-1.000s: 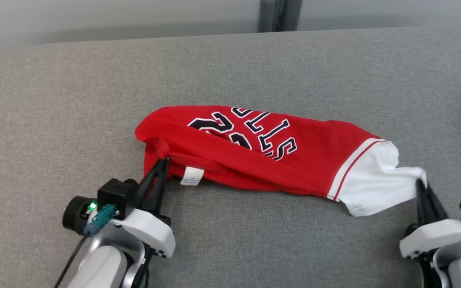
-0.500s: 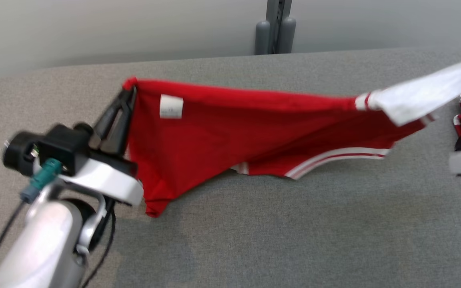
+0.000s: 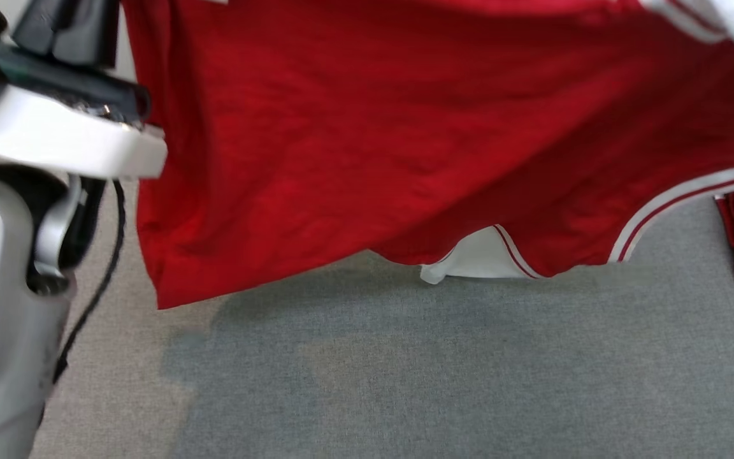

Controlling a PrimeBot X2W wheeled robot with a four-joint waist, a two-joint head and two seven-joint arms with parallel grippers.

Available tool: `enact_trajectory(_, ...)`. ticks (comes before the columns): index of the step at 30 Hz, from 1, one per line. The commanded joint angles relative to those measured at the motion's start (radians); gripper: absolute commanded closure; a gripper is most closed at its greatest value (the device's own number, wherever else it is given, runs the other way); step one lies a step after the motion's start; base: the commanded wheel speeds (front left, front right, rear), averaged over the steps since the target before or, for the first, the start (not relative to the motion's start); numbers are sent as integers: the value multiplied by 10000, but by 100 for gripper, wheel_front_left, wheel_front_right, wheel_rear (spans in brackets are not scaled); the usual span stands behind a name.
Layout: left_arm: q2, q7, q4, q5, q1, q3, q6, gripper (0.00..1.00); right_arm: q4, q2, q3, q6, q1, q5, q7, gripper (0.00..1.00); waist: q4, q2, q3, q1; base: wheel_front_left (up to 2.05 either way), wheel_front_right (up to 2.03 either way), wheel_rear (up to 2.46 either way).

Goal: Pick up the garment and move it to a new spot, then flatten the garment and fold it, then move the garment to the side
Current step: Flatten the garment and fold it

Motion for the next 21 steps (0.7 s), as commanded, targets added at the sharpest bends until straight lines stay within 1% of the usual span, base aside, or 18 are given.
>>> enact_trajectory(1,16,-17,189,-15,-335,81,-48,100,168,-93,50,1,-307,134,10,100,-44,-1,287,0,0,0,0)
enact_trajectory(6,-202,-213,1629,-113,-1995,108,-287,100,1407,-454,384,1,-1982,581,-208,100,-16,-1,1142,0,0,0,0)
enact_trajectory(10,-530,-654,3270,-25,-3708,-9,-574,100,2693,-756,832,1,-3840,662,-635,100,8,-1,1830,0,0,0,0)
enact_trajectory(12,-720,-929,4189,48,-4517,-117,-725,100,3421,-795,1085,1,-4787,678,-961,100,44,-1,2070,0,0,0,0)
enact_trajectory(13,-871,-1075,4683,-32,-4898,-112,-765,100,3790,-788,1204,1,-5264,674,-1150,100,53,-1,2171,0,0,0,0)
enact_trajectory(15,-997,-1461,5577,32,-5691,-99,-830,100,4562,-771,1383,1,-6111,654,-1588,100,60,-1,2352,0,0,0,0)
enact_trajectory(18,-1278,-2062,6942,51,-6538,-142,-990,100,5803,-644,1656,1,-7071,570,-2207,100,55,-1,2427,0,0,0,0)
enact_trajectory(21,-1447,-2478,8267,-10,-7192,-153,-1126,100,7142,-367,1917,1,-7752,577,-2440,100,23,-1,2482,0,0,0,0)
